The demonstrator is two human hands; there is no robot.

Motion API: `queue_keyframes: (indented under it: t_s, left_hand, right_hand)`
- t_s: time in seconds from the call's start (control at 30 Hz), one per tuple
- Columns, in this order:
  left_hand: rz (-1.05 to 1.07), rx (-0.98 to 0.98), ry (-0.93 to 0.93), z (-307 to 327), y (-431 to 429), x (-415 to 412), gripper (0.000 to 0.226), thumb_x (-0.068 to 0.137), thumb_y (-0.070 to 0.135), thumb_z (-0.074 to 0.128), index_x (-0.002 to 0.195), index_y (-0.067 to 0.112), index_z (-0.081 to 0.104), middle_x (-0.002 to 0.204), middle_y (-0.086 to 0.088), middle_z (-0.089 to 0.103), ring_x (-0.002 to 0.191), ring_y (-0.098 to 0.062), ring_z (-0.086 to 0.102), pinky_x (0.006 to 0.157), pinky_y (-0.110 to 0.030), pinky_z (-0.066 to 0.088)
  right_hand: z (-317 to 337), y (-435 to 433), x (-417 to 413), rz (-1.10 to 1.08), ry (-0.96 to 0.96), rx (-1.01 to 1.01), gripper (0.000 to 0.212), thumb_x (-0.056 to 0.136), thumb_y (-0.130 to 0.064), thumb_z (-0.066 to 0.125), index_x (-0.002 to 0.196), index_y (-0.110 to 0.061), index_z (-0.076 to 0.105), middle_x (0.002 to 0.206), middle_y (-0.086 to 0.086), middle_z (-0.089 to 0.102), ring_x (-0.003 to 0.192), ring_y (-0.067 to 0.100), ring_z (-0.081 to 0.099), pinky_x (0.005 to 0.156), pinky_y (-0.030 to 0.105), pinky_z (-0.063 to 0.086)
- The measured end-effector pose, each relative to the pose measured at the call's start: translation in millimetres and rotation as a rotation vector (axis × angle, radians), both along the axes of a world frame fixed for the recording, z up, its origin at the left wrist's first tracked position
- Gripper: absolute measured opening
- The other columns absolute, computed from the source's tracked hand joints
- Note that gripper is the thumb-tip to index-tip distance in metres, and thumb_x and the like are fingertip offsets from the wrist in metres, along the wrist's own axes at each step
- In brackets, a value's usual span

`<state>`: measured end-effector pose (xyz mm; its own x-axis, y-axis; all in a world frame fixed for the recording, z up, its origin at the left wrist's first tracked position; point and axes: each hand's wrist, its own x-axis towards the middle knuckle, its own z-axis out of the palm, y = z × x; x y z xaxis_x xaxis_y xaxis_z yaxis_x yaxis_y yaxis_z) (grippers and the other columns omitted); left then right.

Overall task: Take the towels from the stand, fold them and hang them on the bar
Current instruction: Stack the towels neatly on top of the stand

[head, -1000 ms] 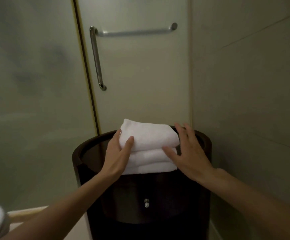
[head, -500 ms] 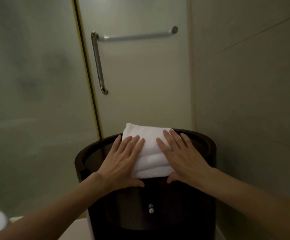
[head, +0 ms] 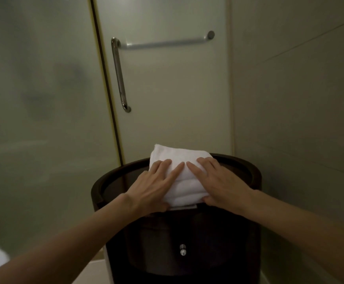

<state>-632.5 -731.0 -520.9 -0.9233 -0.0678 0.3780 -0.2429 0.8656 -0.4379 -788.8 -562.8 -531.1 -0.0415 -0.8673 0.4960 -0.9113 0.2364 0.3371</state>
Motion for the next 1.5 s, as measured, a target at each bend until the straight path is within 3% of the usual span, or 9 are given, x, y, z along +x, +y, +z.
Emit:
queue_keyframes:
  t_s: [0.07,0.17,0.27,0.63,0.9,1.13,1.27,1.33,1.5]
  left_hand:
    - [0.015,0.01,0.019,-4.6,0.6,-1.9,0.115,0.073,0.049,0.065,0.142,0.031,-0.025,0.149,-0.011,0.009,0.133,-0.03,0.019,0.094,-0.041,0.044]
    - [0.031,0.045,0.056,-8.9,0.4,-2.2,0.109,0.076,0.05,0.063,0.148,0.026,-0.015,0.149,-0.011,0.013,0.133,-0.029,0.021,0.094,-0.041,0.043]
    - [0.03,0.063,0.084,-9.0,1.7,1.0,0.106,0.074,0.047,0.065,0.151,0.024,-0.005,0.148,-0.01,0.019,0.132,-0.028,0.023,0.091,-0.038,0.044]
    - [0.041,0.084,0.109,-10.7,20.0,23.4,0.102,0.067,0.036,0.068,0.15,0.025,0.011,0.146,-0.009,0.027,0.129,-0.028,0.03,0.079,-0.033,0.045]
    - [0.041,0.092,0.11,-13.0,38.1,38.3,0.099,0.069,0.037,0.066,0.15,0.026,0.01,0.146,-0.009,0.026,0.13,-0.028,0.029,0.087,-0.036,0.045]
    - [0.05,0.087,0.106,-11.1,46.6,45.1,0.101,0.068,0.04,0.065,0.148,0.026,0.005,0.146,-0.009,0.024,0.128,-0.028,0.029,0.088,-0.036,0.046]
    - [0.096,-0.017,0.103,-14.8,51.7,48.2,0.116,0.058,0.048,0.07,0.147,0.023,0.0,0.149,-0.015,0.027,0.133,-0.035,0.032,0.103,-0.051,0.037]
    - [0.138,-0.115,0.1,-16.2,54.1,49.2,0.127,0.048,0.056,0.075,0.149,0.016,0.008,0.148,-0.021,0.031,0.135,-0.04,0.033,0.108,-0.062,0.027]
    - [0.111,-0.166,0.128,-15.2,56.7,38.6,0.128,0.037,0.056,0.083,0.143,0.008,0.028,0.132,-0.025,0.052,0.122,-0.042,0.051,0.101,-0.062,0.038]
  right_hand:
    - [-1.8,-0.7,2.7,0.001,-0.004,-0.009,0.093,0.075,-0.031,0.072,0.15,-0.011,0.021,0.145,0.021,0.032,0.129,0.036,0.036,0.093,0.041,0.05]
    - [-3.6,3.5,6.9,0.028,0.007,-0.099,0.094,0.055,-0.027,0.086,0.137,-0.006,0.046,0.13,0.023,0.052,0.115,0.038,0.054,0.077,0.039,0.058]
    - [-7.7,8.8,7.9,0.055,0.03,-0.147,0.091,0.052,-0.028,0.089,0.132,-0.005,0.052,0.126,0.022,0.056,0.112,0.038,0.058,0.078,0.041,0.058]
    - [-17.8,25.8,23.5,0.053,0.085,-0.154,0.091,0.057,-0.034,0.085,0.133,-0.01,0.04,0.13,0.022,0.054,0.116,0.038,0.056,0.082,0.043,0.057]
    - [-22.7,44.2,38.2,0.055,0.087,-0.188,0.089,0.056,-0.037,0.086,0.131,-0.012,0.044,0.13,0.021,0.056,0.116,0.037,0.057,0.081,0.042,0.058]
    - [-27.7,43.0,50.4,-0.078,0.14,-0.16,0.115,0.042,-0.053,0.089,0.137,-0.013,0.038,0.136,0.024,0.051,0.124,0.042,0.051,0.099,0.059,0.04]
    - [-23.9,34.0,53.1,-0.092,0.18,-0.174,0.114,0.048,-0.049,0.087,0.14,-0.007,0.033,0.14,0.028,0.046,0.129,0.044,0.045,0.106,0.056,0.03]
    - [-22.0,28.3,52.4,-0.08,0.184,-0.194,0.107,0.054,-0.043,0.085,0.141,-0.005,0.036,0.139,0.029,0.046,0.129,0.044,0.045,0.107,0.055,0.031]
    - [-25.7,16.6,50.2,-0.089,0.146,-0.208,0.102,0.055,-0.039,0.083,0.141,-0.003,0.042,0.133,0.028,0.051,0.123,0.044,0.05,0.104,0.056,0.039]
